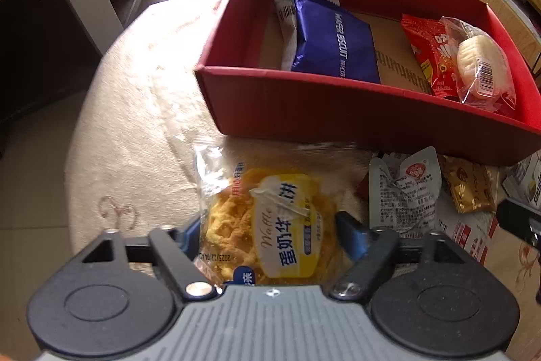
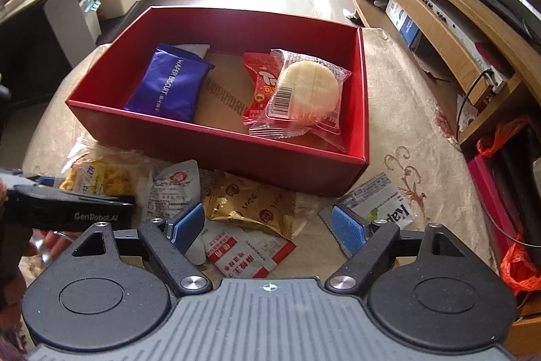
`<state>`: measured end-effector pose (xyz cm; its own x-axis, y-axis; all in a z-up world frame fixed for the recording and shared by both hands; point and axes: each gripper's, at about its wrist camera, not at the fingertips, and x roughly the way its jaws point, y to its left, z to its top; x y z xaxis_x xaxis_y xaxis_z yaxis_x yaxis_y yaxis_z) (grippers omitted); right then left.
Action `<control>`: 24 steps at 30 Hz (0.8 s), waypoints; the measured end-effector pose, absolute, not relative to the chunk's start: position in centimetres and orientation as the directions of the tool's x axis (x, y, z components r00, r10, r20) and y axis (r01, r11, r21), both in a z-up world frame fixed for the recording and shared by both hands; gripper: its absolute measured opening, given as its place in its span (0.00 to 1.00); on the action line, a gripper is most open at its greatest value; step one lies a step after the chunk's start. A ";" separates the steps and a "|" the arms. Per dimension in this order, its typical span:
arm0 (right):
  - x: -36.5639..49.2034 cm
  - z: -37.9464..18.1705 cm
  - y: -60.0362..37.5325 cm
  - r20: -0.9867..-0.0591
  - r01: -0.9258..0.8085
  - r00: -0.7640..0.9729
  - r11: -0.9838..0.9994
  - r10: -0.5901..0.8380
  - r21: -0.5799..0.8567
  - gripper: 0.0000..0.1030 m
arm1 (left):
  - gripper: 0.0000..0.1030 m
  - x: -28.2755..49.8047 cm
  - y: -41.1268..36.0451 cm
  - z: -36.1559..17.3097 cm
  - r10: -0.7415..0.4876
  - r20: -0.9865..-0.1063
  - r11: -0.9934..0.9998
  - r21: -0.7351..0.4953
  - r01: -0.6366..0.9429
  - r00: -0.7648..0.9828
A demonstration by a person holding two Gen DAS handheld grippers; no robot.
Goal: Organize snacks
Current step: 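Grasp the yellow waffle pastry bag with the left tool while the right tool grasps the silver foil sachet, then lift both snacks and carry them over the red box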
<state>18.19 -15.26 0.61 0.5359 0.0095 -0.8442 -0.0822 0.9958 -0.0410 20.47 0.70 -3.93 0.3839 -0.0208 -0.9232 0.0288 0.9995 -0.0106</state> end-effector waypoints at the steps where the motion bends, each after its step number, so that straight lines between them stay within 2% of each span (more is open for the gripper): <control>1: 18.3 0.6 -15.2 -0.844 -0.085 0.537 0.996 0.013 -0.039 0.85 | 0.67 20.3 1.0 -3.8 -0.023 -0.921 1.000 -0.015 0.024 0.388; 5: 18.4 0.3 -13.9 -0.843 -0.106 0.538 0.994 0.031 -0.032 0.85 | 0.64 19.4 2.3 -2.9 -0.045 -0.917 0.999 -0.045 0.009 0.396; 9: 19.1 -0.4 -12.6 -0.852 -0.129 0.521 0.992 0.059 -0.011 0.85 | 0.52 18.8 3.4 -1.7 -0.084 -0.909 0.996 -0.082 0.021 0.408; 11: 19.6 -1.0 -12.0 -0.858 -0.135 0.508 0.991 0.073 0.005 0.85 | 0.50 18.6 3.8 -1.4 -0.097 -0.909 0.995 -0.093 0.030 0.404; 14: 20.2 -1.9 -10.9 -0.867 -0.151 0.493 0.988 0.071 -0.005 0.85 | 0.51 18.5 4.2 -1.6 -0.104 -0.912 0.995 -0.097 0.037 0.398; 16: 20.6 -2.3 -10.2 -0.867 -0.159 0.494 0.987 0.057 -0.026 0.84 | 0.59 18.7 4.5 -1.7 -0.102 -0.914 0.995 -0.100 0.027 0.392; 20: 21.2 -3.3 -9.4 -0.872 -0.167 0.486 0.986 0.067 -0.017 0.86 | 0.64 18.9 5.6 -2.0 -0.128 -0.927 0.990 -0.142 -0.012 0.354; 24: 20.7 -4.3 -7.5 -0.860 -0.220 0.509 0.965 -0.010 -0.142 0.90 | 0.67 18.5 6.0 -2.0 -0.116 -0.928 0.991 -0.130 -0.018 0.354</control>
